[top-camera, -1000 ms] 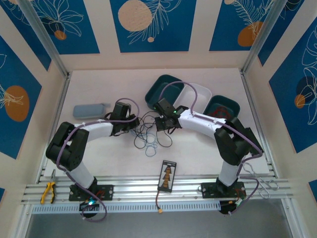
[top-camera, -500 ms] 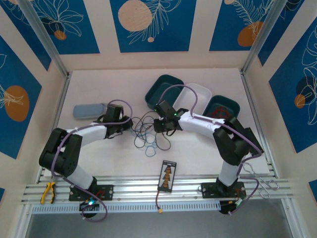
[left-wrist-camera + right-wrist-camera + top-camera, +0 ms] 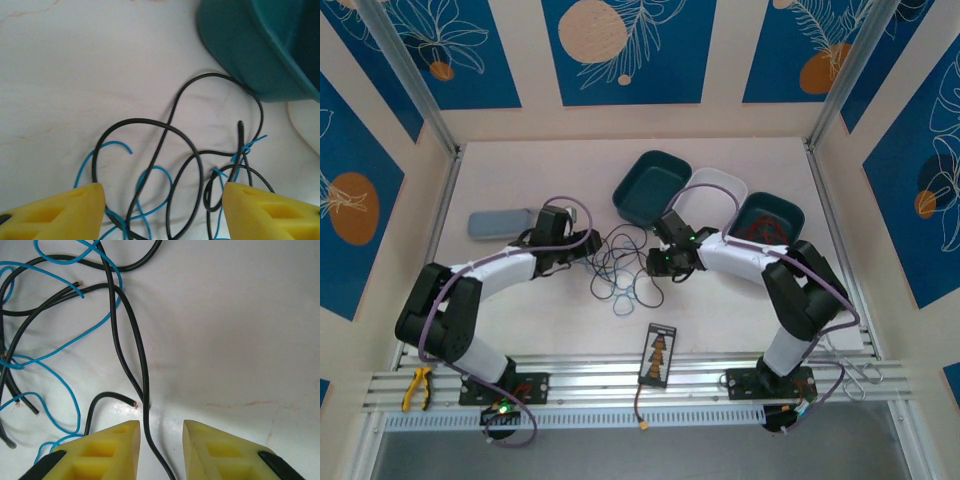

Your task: Untangle the cables

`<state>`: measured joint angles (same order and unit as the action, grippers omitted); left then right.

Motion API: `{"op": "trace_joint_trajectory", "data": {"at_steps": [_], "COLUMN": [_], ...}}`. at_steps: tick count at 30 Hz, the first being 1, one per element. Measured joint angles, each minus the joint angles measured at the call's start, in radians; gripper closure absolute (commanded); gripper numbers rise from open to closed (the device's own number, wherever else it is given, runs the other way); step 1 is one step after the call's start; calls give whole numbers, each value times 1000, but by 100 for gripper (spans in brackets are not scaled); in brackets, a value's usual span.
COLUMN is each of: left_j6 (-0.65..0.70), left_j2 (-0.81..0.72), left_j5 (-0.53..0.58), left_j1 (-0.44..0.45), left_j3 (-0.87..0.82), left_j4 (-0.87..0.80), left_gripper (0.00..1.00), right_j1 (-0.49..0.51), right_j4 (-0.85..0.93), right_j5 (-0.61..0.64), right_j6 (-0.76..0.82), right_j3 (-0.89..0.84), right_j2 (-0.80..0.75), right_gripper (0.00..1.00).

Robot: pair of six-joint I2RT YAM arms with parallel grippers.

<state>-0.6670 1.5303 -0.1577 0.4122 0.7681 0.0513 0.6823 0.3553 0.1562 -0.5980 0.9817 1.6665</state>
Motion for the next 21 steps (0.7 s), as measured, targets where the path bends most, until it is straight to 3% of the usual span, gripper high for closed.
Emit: {"op": "trace_joint_trajectory", "data": {"at_steps": [7,17,21], "left_j6": [16,19,19], "left_j2": [42,114,124], "left_j5": [-3,-6,-6], "left_j1": [20,36,42], "left_j3": [48,92,97], "left_j4": [-7,-14,-14], "left_gripper": [22,16,15], "right_j1": [39,106,107], "right_j4": [15,63,95], "right_j5": [33,95,110], "right_j6": [-6,-2,13], "right_j3": [-15,23,52], "right_j2": [-14,83,104], "right_gripper": [71,72,83]}}
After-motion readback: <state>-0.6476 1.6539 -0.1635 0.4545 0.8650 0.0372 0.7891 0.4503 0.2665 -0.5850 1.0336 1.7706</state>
